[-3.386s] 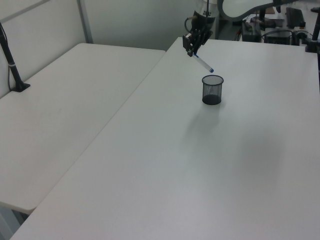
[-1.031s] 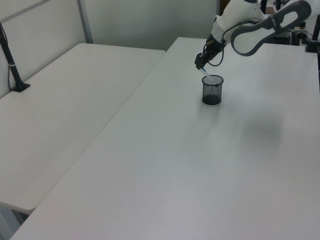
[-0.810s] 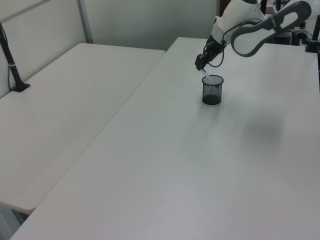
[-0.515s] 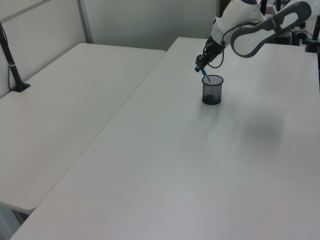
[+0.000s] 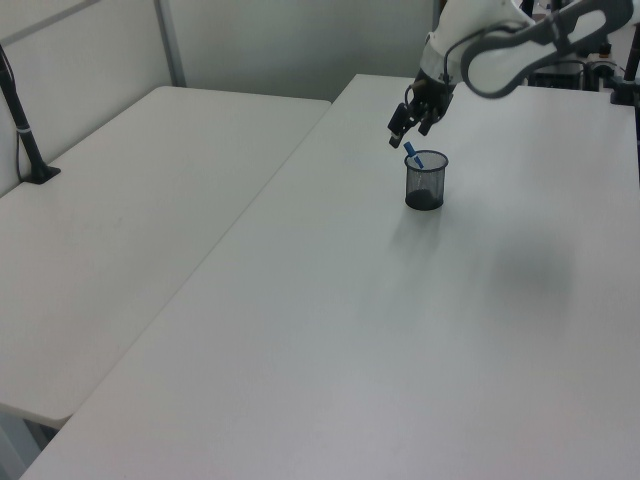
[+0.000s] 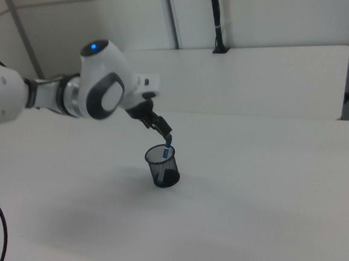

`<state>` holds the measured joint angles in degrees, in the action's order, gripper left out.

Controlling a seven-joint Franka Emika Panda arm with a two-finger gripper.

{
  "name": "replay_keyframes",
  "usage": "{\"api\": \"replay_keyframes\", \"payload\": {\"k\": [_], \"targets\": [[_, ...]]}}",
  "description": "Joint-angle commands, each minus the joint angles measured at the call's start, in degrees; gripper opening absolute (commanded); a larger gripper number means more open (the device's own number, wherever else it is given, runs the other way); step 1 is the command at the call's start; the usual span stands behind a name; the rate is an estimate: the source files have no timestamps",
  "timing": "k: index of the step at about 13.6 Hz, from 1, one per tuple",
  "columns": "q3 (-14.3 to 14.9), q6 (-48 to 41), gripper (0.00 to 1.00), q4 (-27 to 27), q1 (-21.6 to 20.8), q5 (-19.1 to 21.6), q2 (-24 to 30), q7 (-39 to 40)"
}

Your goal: Insert the marker

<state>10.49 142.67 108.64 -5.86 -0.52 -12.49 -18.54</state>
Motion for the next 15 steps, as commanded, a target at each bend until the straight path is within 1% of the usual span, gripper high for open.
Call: {"api": "replay_keyframes", "payload": {"k": [1, 3, 5, 7, 9, 11, 13, 14, 15], "targets": [[0.23, -21.58, 1.0, -9.12, -1.52, 5.51, 2.21, -0.27], [0.14, -32.06, 1.0, -12.83, -1.7, 7.98, 2.21, 1.65], [0.23, -39.02, 1.0, -14.86, -3.27, 8.26, 3.34, 4.03], [0.49, -41.24, 1.0, -14.86, -2.85, 8.17, 6.42, 8.33], [1.19, -43.35, 1.0, -15.3, -2.41, 8.17, 7.48, 12.11], [1.2, -45.28, 1.0, -15.21, -0.39, 8.08, 9.93, 15.36], [1.11, -48.27, 1.0, -15.21, -0.29, 6.6, 11.08, 16.25], [1.11, -48.71, 1.0, -15.21, -0.21, 4.93, 11.35, 16.78], [1.28, -48.54, 1.0, -15.3, -0.12, 3.61, 11.61, 18.96]]}}
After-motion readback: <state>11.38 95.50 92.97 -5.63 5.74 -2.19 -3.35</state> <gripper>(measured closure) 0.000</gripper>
